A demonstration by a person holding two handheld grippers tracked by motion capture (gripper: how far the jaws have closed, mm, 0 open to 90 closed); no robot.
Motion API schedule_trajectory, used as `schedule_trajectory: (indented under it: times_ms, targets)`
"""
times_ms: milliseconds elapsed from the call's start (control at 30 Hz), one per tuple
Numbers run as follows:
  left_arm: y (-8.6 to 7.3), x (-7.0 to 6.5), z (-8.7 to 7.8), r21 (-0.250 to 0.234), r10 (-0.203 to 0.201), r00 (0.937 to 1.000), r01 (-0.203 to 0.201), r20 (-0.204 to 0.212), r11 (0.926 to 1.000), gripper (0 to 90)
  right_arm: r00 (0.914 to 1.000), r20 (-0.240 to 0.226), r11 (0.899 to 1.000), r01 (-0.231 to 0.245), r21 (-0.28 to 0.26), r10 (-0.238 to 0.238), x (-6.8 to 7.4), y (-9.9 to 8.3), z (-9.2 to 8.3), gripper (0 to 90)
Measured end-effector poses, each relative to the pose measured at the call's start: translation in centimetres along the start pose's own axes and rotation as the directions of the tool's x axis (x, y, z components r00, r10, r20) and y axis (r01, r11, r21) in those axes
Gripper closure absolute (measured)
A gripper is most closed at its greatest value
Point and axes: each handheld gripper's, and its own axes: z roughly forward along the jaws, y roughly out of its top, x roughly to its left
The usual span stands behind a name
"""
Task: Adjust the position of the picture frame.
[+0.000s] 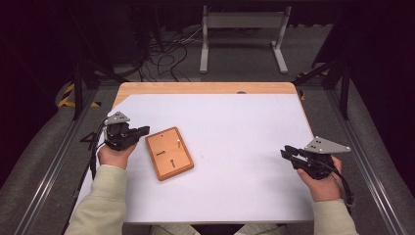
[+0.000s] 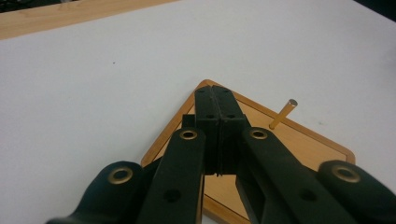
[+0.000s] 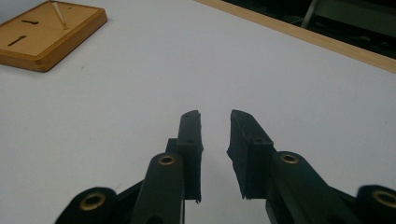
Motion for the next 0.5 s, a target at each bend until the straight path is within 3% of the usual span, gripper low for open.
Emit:
schedule_trajectory:
  times_ms: [200,333,500]
  targets:
    - [-0.3,0.7,1.1,0.029,0.002,0.999,-0.001,-0.045,0.9996,89.8,1.0,0.004,1.0,-0.005,-0.001,0.005,0.0,-0.1,-0.1,73.2]
    - [-0.8,1.9,2.7,0.077,-0.035,0.997,0.04,-0.069,0.9962,89.8,1.0,0.001,1.0,0.001,0.009,-0.001,0.3,-0.1,-0.1,72.8]
    - [-1.5,3.2,4.0,0.14,-0.076,0.9941,0.086,-0.077,0.9863,89.8,1.0,0.009,1.0,-0.004,0.012,0.004,0.2,-0.5,-0.4,72.8]
